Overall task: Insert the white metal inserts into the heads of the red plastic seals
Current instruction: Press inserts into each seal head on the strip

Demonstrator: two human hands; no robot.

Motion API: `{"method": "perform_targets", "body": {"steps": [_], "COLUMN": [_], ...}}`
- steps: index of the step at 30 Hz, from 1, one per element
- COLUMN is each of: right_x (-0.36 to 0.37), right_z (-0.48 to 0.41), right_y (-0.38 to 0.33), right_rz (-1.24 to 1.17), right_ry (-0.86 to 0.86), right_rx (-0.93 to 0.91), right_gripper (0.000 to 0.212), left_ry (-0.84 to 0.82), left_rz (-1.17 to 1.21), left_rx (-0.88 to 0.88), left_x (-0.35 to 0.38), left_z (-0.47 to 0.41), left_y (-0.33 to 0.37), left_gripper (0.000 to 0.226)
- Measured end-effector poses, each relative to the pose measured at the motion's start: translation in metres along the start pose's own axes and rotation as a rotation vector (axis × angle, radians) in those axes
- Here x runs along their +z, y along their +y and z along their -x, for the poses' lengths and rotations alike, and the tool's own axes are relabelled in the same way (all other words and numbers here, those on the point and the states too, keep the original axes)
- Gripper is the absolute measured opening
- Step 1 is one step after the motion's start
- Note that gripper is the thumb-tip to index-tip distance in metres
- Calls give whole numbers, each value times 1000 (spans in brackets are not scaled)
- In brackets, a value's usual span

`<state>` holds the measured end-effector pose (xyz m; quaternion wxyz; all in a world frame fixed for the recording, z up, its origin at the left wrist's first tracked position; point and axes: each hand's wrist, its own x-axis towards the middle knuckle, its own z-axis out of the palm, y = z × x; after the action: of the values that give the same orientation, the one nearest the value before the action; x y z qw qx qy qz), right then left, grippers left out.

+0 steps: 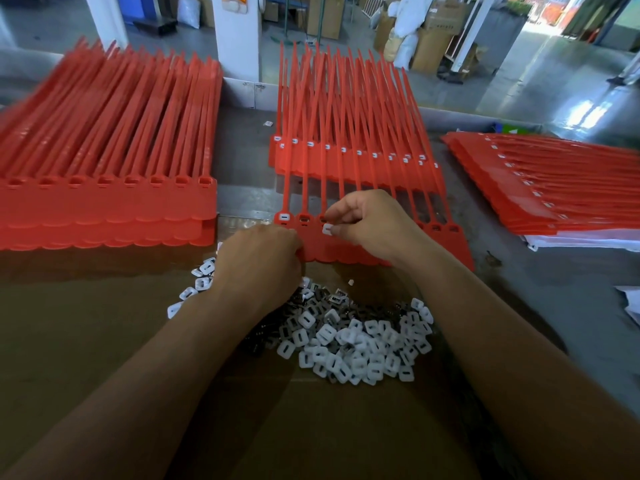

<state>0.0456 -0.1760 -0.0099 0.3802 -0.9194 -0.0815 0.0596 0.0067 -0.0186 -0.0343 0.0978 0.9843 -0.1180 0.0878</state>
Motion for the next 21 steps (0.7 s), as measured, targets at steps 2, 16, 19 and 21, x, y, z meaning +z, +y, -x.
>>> {"method": "perform_targets", "body": {"steps": [2, 16, 19, 21], "right_x": [2, 24, 26, 27], "right_z": [-3, -30, -33, -34], "right_y": [-2, -16, -14, -15], "right_rz": [8, 85, 61, 71], "right_ry": [-1, 56, 69, 58], "right_rx": [-10, -38, -16, -7], "right_gripper": [22, 18, 17, 17], "left_ry": [4, 27, 36, 42], "left_rz": [-3, -11, -17, -17], "left_rx": [0, 37, 41, 41], "left_x": [1, 2, 3, 4], "left_z": [-1, -1, -1, -1], "left_y": [0, -1, -2, -3], "left_gripper": [28, 27, 27, 27]}}
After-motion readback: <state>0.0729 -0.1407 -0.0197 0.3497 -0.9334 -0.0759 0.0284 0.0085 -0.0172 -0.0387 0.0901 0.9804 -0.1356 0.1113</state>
